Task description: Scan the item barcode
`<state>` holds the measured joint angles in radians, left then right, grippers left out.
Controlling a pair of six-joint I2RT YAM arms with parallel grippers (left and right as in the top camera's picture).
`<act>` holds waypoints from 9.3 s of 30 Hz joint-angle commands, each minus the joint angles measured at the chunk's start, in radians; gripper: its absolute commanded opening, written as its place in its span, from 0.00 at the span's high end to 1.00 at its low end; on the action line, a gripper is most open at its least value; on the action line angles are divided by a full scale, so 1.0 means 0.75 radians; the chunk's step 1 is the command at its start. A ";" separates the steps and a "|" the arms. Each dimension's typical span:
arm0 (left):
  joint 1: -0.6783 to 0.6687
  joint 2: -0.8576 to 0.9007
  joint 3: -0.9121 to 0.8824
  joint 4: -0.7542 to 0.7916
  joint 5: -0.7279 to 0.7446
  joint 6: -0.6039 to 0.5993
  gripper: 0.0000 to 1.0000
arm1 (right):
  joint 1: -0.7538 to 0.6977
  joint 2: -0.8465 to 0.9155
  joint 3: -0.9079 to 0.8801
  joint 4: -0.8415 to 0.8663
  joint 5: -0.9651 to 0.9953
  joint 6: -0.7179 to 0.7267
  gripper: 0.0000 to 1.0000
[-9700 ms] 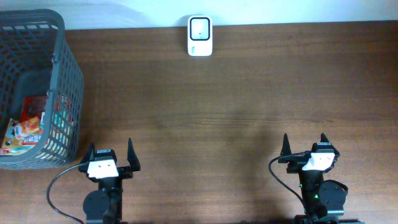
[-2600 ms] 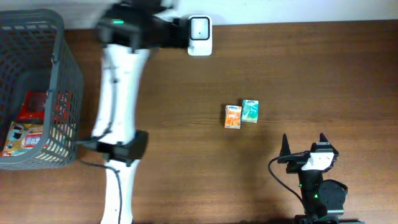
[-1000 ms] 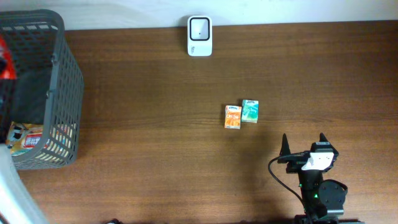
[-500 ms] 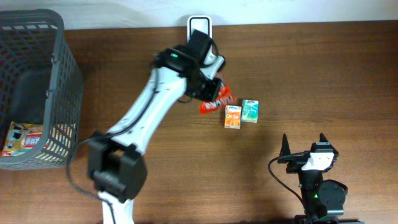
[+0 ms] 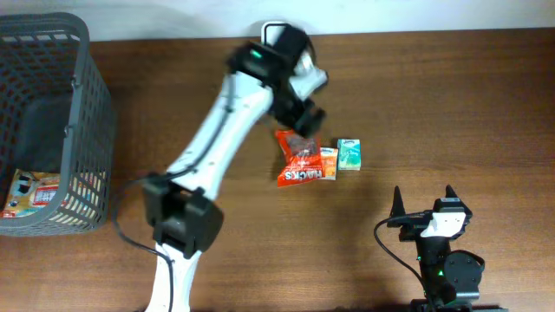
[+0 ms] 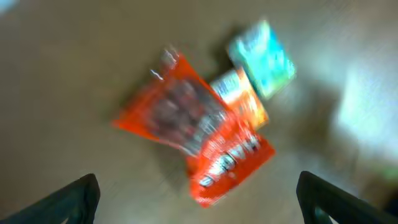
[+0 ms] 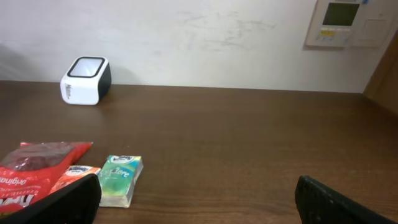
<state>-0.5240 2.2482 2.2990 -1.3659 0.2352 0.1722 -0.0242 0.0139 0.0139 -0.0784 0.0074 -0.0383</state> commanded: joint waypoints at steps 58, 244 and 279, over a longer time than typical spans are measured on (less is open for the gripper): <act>1.141 -0.268 1.115 -0.429 0.335 -0.627 1.00 | 0.008 -0.008 -0.011 -0.004 0.007 -0.009 0.01; 0.547 -0.622 -0.210 -0.114 -0.229 -0.456 0.01 | 0.342 2.825 2.099 0.796 -0.218 0.161 0.96; 0.547 -0.622 -0.210 -0.114 -0.229 -0.456 0.01 | 0.331 3.100 2.669 0.251 0.172 -0.036 0.96</act>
<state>-0.1154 1.7912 2.1376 -1.4532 0.0555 -0.1650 0.3279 2.4077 1.9610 0.1440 0.0963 -0.3981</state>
